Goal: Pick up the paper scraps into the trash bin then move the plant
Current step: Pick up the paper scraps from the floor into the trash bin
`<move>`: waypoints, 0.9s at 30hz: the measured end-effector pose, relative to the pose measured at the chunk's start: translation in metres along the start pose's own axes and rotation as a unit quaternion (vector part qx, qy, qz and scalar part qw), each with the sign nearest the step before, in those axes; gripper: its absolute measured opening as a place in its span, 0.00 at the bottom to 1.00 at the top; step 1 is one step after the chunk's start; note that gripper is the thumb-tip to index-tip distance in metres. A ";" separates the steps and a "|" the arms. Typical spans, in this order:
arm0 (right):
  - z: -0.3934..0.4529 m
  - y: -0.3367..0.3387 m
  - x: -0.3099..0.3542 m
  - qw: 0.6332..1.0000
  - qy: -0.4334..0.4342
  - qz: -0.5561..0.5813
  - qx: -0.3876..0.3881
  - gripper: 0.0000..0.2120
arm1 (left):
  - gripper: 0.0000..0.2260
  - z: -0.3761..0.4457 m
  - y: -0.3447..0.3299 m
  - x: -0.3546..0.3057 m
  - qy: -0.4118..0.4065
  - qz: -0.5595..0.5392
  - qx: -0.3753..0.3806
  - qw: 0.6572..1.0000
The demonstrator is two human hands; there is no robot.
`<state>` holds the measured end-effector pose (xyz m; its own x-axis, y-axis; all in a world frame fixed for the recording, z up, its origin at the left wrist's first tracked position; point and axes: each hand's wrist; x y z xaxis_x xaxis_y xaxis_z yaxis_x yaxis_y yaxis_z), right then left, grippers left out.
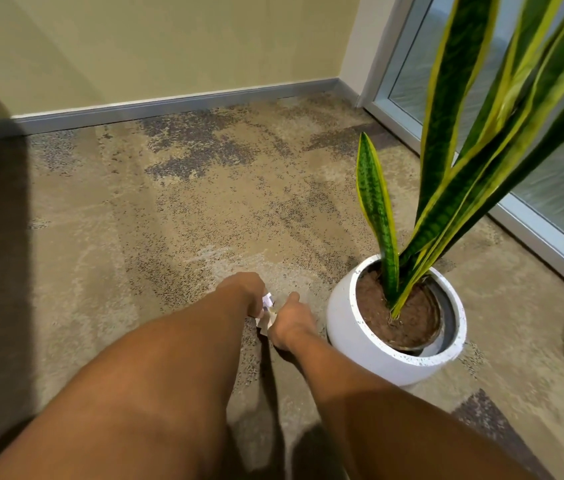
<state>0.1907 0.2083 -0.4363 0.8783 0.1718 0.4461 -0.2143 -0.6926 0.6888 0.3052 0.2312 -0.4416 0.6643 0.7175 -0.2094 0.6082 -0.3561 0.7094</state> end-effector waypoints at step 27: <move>-0.093 0.080 -0.023 0.982 0.181 -0.042 -0.011 0.20 | 0.06 -0.116 0.063 -0.061 0.032 -0.027 0.073 0.996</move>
<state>0.1135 0.2136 -0.3386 0.6846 0.4690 0.5580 -0.1593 -0.6507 0.7425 0.2525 0.2344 -0.3062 0.6033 0.7726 -0.1977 0.7018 -0.3966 0.5917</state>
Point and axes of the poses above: each hand's wrist, its own z-axis towards the middle knuckle, its own y-axis out of the back of the hand, x = y × z, and after that the axes turned 4 degrees about z, right-handed
